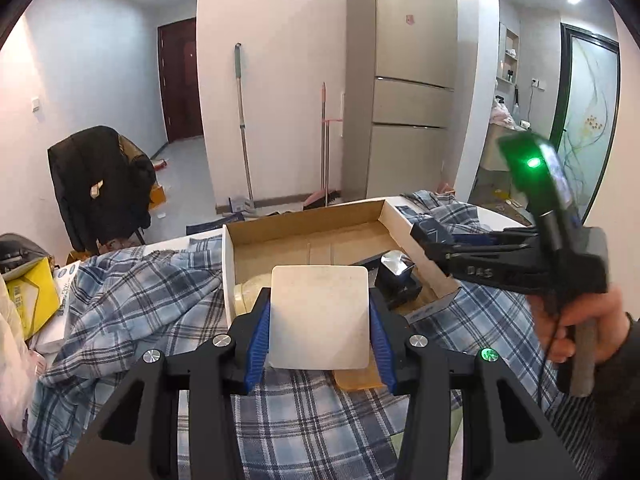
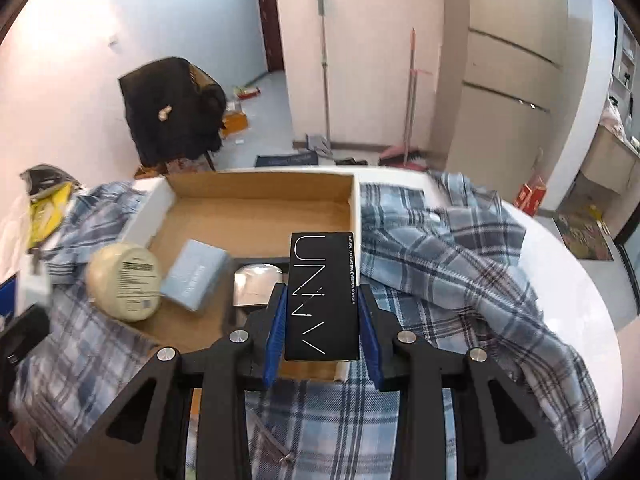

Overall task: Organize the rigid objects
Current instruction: 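Carry the black box into the cardboard box and open the right gripper while the left carries the plug, then lower the white plug into the cardboard box and open the left gripper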

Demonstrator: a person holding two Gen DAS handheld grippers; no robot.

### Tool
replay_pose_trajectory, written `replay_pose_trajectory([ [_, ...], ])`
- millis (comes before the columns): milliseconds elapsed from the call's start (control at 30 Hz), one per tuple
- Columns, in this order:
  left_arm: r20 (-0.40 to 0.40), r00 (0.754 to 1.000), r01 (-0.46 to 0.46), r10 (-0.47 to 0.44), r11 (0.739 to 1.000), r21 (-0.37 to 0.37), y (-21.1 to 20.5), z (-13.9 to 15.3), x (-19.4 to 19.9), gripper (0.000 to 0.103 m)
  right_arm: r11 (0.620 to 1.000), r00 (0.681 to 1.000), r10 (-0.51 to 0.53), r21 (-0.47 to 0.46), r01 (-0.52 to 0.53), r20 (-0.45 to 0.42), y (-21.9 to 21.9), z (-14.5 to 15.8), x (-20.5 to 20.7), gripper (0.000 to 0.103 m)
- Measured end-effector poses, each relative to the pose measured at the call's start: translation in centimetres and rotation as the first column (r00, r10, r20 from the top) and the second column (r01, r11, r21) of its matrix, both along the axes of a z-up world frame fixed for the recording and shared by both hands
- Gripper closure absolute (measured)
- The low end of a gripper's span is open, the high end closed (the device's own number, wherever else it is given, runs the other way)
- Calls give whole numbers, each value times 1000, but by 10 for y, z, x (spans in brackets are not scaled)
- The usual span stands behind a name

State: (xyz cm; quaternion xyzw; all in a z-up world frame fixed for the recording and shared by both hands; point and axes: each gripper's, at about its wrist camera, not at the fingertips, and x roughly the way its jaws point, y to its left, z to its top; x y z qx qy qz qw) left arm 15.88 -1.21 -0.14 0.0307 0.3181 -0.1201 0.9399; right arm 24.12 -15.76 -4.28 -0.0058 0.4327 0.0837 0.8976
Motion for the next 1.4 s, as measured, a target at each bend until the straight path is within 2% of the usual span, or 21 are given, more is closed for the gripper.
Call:
replay_pose_trajectory([
  [133, -17, 1000, -7, 7, 1000, -2, 2, -1, 10, 56, 999, 999, 15, 51, -12, -46, -3, -15, 6, 70],
  [233, -34, 999, -11, 10, 1000, -16, 4, -2, 17, 56, 999, 999, 28, 35, -27, -27, -1, -16, 7, 70],
  [467, -62, 998, -9, 9, 1000, -3, -6, -10, 30, 56, 994, 996, 58, 93, -52, -62, 1, -25, 10, 70],
  [500, -65, 998, -7, 7, 1000, -1, -8, -10, 32, 56, 994, 997, 55, 98, -50, -55, 0, -26, 9, 65],
  [533, -68, 998, -6, 6, 1000, 0, -10, -11, 34, 56, 994, 998, 47, 100, -42, -51, -2, -25, 10, 64],
  [633, -79, 997, -1, 0, 1000, -8, -14, -10, 42, 56, 986, 998, 56, 161, -49, -37, -9, -19, 8, 55],
  [700, -88, 996, 4, -5, 1000, -11, -17, -11, 49, 56, 978, 998, 61, 198, -60, 2, -17, -10, 3, 31],
  [733, -95, 995, 11, -11, 1000, -9, -19, -13, 54, 56, 978, 998, 45, 200, -52, 42, -22, -5, -1, 28],
  [800, -109, 994, 2, -1, 1000, 8, -24, -19, 67, 56, 985, 992, 12, 167, -34, 129, -29, 3, -10, 27],
  [933, -168, 986, -11, 13, 1000, 16, -33, -34, 90, 56, 997, 974, -3, 80, -16, 225, -32, 10, -18, 27],
  [1200, -221, 975, 4, 5, 999, 42, -50, -56, 110, 56, 996, 977, -8, 84, -10, 213, -32, 6, -14, 27],
  [1400, -197, 980, -18, 32, 997, 75, -55, -55, 112, 55, 996, 978, -12, 89, -7, 209, -33, 4, -15, 27],
])
